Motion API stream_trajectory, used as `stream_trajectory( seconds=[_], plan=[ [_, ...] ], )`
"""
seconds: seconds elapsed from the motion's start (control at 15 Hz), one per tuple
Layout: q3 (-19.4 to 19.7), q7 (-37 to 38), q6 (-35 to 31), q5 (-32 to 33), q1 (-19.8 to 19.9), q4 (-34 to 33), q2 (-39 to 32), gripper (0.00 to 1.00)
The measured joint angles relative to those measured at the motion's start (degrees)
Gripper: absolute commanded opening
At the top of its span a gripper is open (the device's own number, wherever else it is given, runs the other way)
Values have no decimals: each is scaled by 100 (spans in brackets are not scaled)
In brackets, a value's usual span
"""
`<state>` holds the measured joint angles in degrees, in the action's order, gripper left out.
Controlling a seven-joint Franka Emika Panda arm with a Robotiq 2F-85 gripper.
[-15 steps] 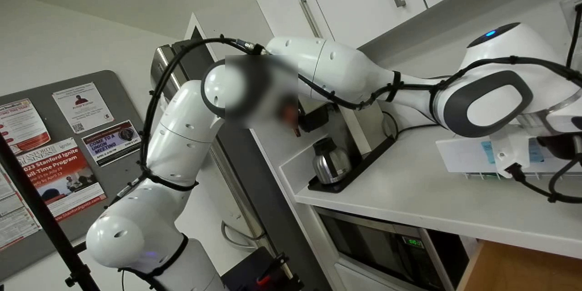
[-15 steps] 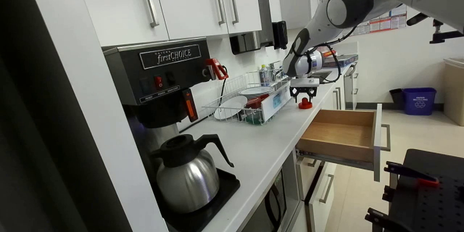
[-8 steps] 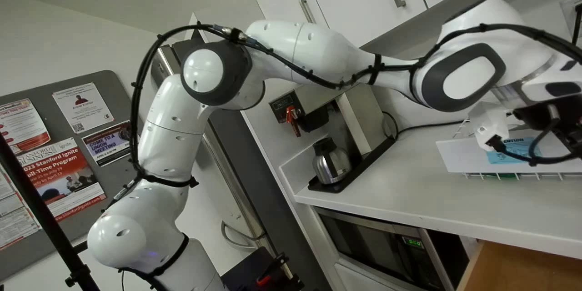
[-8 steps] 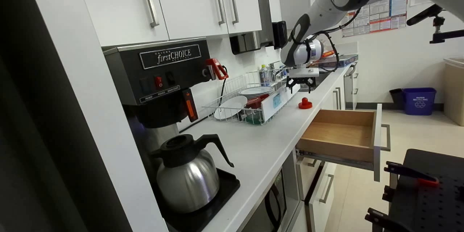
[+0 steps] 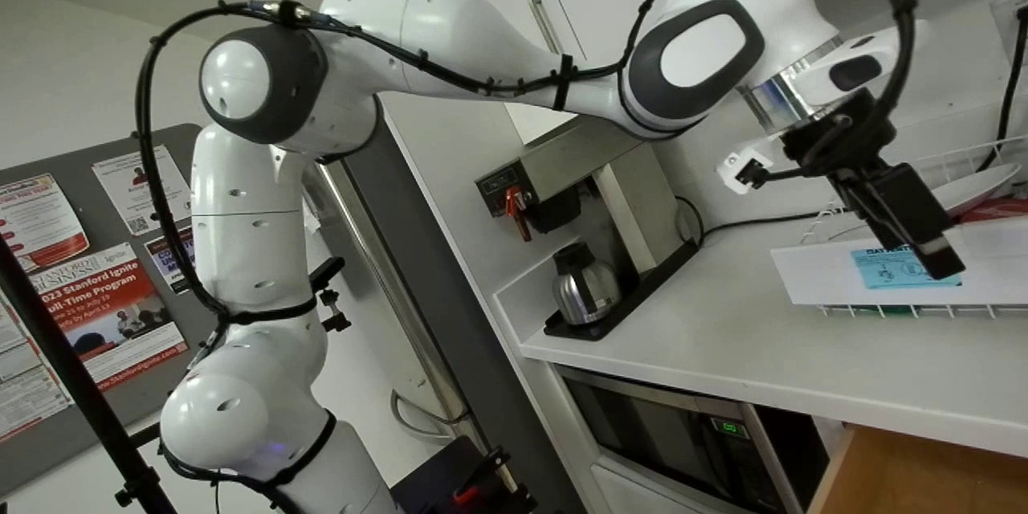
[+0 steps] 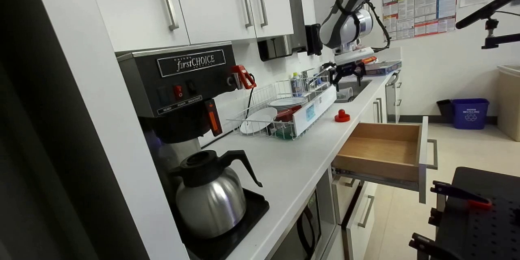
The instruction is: Move the red object to the right
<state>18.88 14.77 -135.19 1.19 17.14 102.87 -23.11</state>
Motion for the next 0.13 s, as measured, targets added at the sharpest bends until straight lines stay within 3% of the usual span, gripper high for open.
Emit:
stream_trajectory(
  seconds=[0.13],
  plan=[
    [16, 0, 120, 297, -94, 338, 362, 100]
  ],
)
